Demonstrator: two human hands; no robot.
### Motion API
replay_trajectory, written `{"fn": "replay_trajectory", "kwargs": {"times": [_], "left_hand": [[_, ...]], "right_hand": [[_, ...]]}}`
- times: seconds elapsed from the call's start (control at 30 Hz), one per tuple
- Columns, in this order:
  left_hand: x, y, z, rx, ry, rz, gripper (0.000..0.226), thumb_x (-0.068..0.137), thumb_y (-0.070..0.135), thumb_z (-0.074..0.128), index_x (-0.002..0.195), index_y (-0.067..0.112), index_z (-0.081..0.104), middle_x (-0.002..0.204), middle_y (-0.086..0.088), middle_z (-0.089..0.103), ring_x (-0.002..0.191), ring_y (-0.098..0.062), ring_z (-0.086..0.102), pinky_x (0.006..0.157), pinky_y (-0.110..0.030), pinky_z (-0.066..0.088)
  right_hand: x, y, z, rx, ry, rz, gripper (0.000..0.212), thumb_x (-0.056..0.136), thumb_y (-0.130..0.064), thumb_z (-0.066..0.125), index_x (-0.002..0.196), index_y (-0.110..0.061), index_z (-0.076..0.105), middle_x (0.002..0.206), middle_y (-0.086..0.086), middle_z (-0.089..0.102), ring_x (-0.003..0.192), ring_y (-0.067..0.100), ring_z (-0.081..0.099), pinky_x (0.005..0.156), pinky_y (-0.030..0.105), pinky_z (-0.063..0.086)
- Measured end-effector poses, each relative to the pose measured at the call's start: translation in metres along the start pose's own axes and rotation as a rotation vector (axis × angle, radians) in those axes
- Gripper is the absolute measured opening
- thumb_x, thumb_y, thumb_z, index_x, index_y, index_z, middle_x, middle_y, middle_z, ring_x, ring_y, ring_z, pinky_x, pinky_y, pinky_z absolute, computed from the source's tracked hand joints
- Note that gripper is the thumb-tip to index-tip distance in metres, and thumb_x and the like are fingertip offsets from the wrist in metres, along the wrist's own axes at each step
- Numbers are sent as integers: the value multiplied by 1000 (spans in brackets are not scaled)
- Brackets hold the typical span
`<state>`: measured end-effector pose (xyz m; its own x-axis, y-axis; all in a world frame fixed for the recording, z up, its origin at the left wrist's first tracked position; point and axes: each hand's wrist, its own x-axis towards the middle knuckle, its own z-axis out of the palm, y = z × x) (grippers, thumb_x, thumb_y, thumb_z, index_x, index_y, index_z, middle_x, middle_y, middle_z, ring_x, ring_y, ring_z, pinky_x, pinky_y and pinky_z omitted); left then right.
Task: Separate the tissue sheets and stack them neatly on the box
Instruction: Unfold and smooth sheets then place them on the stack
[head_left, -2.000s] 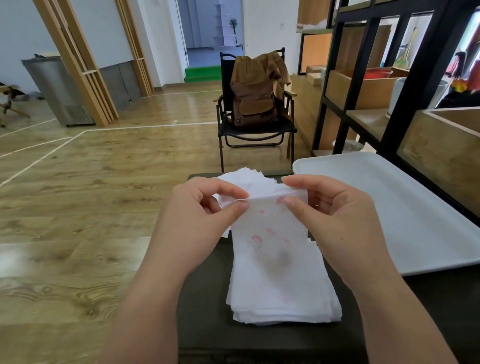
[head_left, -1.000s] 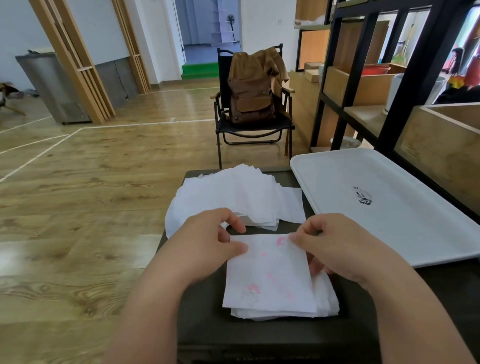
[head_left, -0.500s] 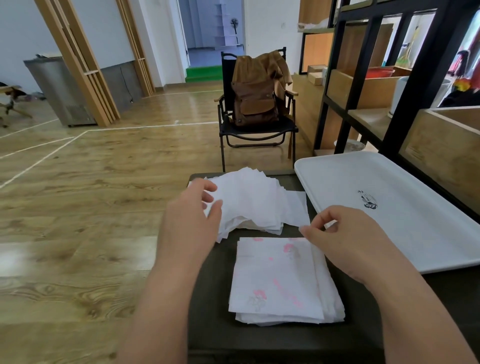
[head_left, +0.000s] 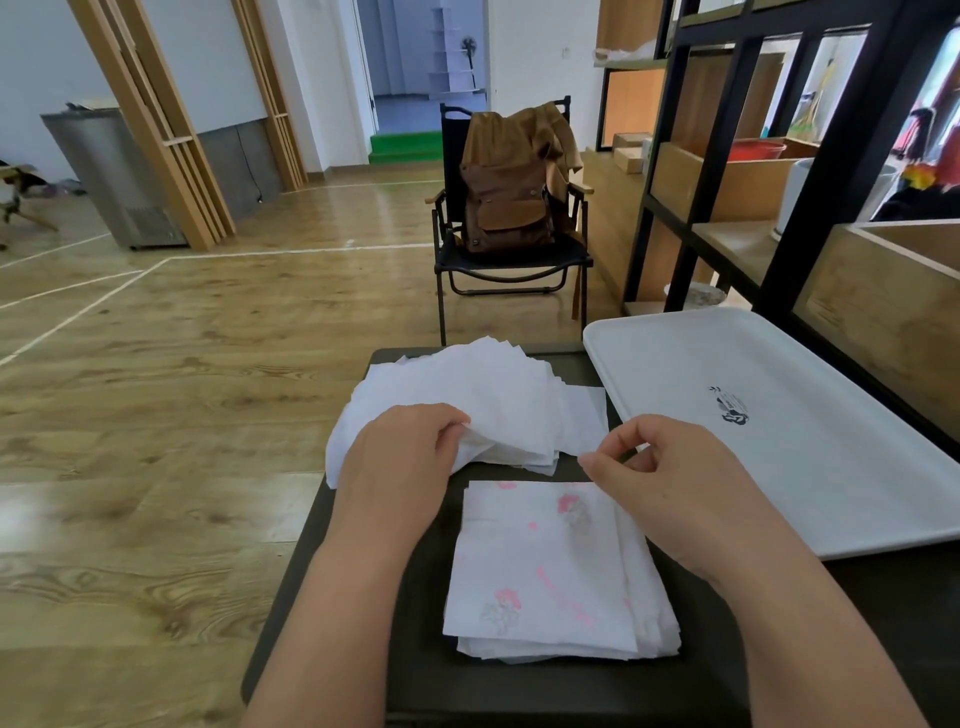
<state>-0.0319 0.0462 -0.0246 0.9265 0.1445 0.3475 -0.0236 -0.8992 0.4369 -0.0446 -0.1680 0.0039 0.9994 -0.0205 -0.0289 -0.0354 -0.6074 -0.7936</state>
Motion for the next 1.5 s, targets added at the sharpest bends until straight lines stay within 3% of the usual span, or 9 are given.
{"fn": "replay_trajectory", "kwargs": {"times": [0.23,0.37,0.43,0.63,0.73,0.9,1.03,1.3,1.5], "left_hand": [[-5,7,-15,-136,67,-29,7,88,28,69,82,28,73,76,17,68,75,0,58,61,-8,37],[-5,6,-23,-59,-57,-29,22,94,16,62,96,33,76,88,15,73,79,0,61,67,-8,42],[-5,6,-24,-15,-82,-24,22,97,19,58,103,30,76,97,13,73,87,-5,62,75,-19,47],[-7,11,-25,-158,33,-12,21,97,29,56,78,32,64,60,18,59,62,2,53,56,-11,38],[-6,12,-31,-300,110,-17,23,96,32,58,74,37,62,63,24,60,57,2,52,55,-8,38],[-9,6,-31,-177,-130,-19,21,90,30,69,71,40,67,65,27,64,68,11,57,60,-3,38],[-7,7,-31,-298,39,-42,20,95,29,61,75,34,64,65,18,61,58,1,51,56,-8,39],[-5,5,-37,-440,245,-93,25,95,25,61,78,43,59,73,31,62,65,7,55,56,-8,41],[-1,-2,-42,-761,436,-235,23,97,28,60,79,41,66,73,25,70,63,10,61,55,-9,44]], "right_hand": [[0,1,0,17,26,-19,13,83,-43,66,77,-32,63,63,-10,60,60,3,55,54,20,36],[1,1,0,17,30,-25,13,84,-43,66,76,-33,62,63,-10,60,60,3,55,53,20,35],[1,2,0,20,31,-28,13,84,-42,66,77,-32,62,63,-9,60,60,4,54,54,20,35],[2,2,0,44,40,-39,13,85,-41,65,77,-32,63,60,-11,59,60,4,55,55,21,36],[3,1,1,71,66,-52,12,85,-41,65,77,-33,63,63,-12,63,65,3,59,56,21,37],[3,2,2,83,66,-58,11,86,-41,64,78,-33,63,69,-11,66,70,3,62,58,22,40],[4,4,2,121,69,-48,10,85,-39,65,77,-33,64,68,-16,66,69,3,63,58,23,40],[4,4,3,115,56,-59,10,85,-40,64,78,-33,64,68,-15,67,69,4,64,58,22,40],[5,5,4,104,54,-64,10,85,-42,64,78,-34,63,68,-21,65,69,3,63,57,22,40]]}}
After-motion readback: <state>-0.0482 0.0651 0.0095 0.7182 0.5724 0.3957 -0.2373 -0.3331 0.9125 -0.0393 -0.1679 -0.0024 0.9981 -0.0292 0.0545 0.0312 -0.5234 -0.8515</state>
